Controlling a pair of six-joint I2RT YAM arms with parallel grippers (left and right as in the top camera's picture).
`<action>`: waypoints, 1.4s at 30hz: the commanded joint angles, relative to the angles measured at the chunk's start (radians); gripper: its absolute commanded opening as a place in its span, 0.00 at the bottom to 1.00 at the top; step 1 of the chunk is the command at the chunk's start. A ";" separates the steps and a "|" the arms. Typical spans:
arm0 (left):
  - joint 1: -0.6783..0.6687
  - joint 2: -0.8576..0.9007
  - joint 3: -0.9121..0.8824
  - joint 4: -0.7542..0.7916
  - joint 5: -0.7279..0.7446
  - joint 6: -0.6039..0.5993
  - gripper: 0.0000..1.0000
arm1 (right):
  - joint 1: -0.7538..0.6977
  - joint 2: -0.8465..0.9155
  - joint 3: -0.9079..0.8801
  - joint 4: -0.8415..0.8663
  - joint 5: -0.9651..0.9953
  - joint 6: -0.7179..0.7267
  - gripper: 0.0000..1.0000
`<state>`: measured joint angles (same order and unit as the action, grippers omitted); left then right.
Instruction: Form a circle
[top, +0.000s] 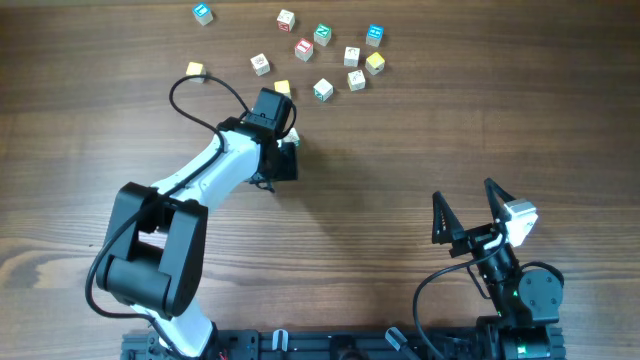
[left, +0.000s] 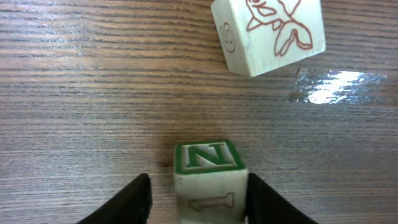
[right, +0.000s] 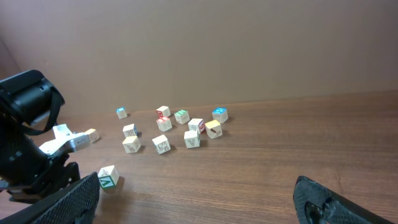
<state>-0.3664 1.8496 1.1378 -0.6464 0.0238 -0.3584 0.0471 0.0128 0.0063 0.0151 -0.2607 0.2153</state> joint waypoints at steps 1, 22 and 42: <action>-0.010 0.003 -0.009 0.001 -0.014 -0.046 0.36 | 0.005 -0.008 -0.001 0.005 0.009 -0.006 1.00; -0.012 0.003 -0.009 0.052 -0.014 -0.103 0.39 | 0.005 -0.008 -0.001 0.005 0.009 -0.005 1.00; -0.012 0.003 -0.009 0.071 -0.018 -0.182 0.35 | 0.005 -0.008 -0.001 0.005 0.009 -0.006 1.00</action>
<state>-0.3733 1.8496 1.1370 -0.5785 0.0235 -0.5297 0.0471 0.0128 0.0063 0.0151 -0.2607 0.2153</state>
